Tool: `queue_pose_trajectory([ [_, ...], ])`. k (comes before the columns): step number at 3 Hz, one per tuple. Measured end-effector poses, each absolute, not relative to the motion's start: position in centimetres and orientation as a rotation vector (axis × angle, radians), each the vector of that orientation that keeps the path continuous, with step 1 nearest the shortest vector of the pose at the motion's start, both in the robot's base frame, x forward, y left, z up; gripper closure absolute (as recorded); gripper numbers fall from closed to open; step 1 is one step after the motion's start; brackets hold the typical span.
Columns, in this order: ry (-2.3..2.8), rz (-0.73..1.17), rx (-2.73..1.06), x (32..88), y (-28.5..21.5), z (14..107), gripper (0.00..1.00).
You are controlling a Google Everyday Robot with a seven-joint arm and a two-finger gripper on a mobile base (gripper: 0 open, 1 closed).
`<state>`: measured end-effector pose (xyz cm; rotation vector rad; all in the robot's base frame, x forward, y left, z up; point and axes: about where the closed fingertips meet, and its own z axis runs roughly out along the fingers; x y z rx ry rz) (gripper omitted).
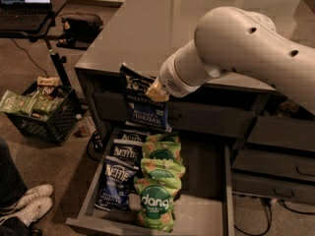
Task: Pick blue chip bag from middle drawer and place on counter
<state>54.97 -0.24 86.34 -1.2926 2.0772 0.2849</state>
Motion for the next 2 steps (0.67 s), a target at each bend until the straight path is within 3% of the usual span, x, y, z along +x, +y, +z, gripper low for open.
queue_pose_trajectory([
  [2, 2.041, 0.271, -1.258, 55.1, -1.2, 88.8, 1.0],
])
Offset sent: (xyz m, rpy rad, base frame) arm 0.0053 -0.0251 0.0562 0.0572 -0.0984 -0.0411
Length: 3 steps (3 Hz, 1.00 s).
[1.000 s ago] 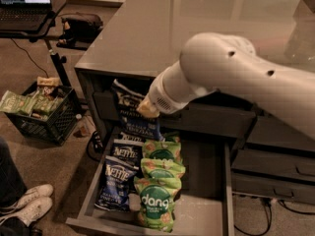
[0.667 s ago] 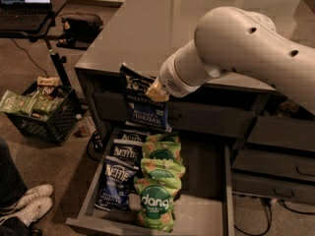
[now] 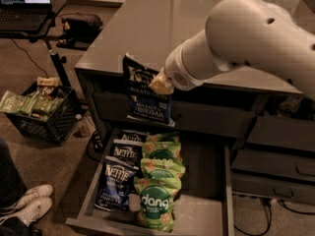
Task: Pick blue chip bag from middle drawer and place on counter
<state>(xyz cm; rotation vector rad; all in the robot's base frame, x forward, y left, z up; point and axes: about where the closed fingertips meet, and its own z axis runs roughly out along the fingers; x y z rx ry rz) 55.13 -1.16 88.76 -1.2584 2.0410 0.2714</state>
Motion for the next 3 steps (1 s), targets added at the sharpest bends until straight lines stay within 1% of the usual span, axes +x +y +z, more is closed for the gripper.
queue_pose_trajectory([
  [2, 1.981, 0.191, -1.129, 57.5, -6.6, 97.0, 1.0],
  [3, 1.987, 0.164, -1.068, 60.8, -9.6, 100.4, 1.0],
])
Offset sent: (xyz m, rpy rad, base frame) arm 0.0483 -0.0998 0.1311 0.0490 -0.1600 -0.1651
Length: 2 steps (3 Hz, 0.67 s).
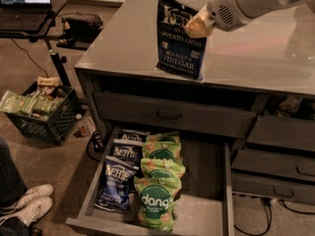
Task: Pick blue chip bag from middle drawer and place on counter
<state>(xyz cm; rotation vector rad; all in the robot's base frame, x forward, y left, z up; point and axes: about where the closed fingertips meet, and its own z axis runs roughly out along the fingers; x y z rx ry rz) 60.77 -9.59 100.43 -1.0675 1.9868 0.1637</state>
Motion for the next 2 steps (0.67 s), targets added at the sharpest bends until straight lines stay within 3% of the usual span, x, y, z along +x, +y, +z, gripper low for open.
queue_pose_trajectory([
  [2, 1.964, 0.219, -1.045, 62.3, -9.8, 101.3, 1.0],
])
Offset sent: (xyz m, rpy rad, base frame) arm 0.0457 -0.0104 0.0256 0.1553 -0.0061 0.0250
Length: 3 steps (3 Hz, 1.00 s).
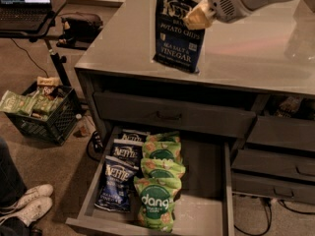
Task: Pick blue chip bag from middle drawer and place on counter
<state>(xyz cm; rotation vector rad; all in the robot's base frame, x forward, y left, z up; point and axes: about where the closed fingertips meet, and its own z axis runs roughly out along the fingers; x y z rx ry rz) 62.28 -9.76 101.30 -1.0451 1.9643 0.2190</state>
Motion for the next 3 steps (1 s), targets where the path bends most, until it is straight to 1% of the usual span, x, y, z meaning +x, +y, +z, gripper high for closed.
queue_pose_trajectory([
  [2, 1.948, 0.351, -1.001, 68.7, -10.9, 102.5, 1.0],
  [3, 1.972, 0.405, -0.993, 71.3, -11.0, 101.4, 1.0],
])
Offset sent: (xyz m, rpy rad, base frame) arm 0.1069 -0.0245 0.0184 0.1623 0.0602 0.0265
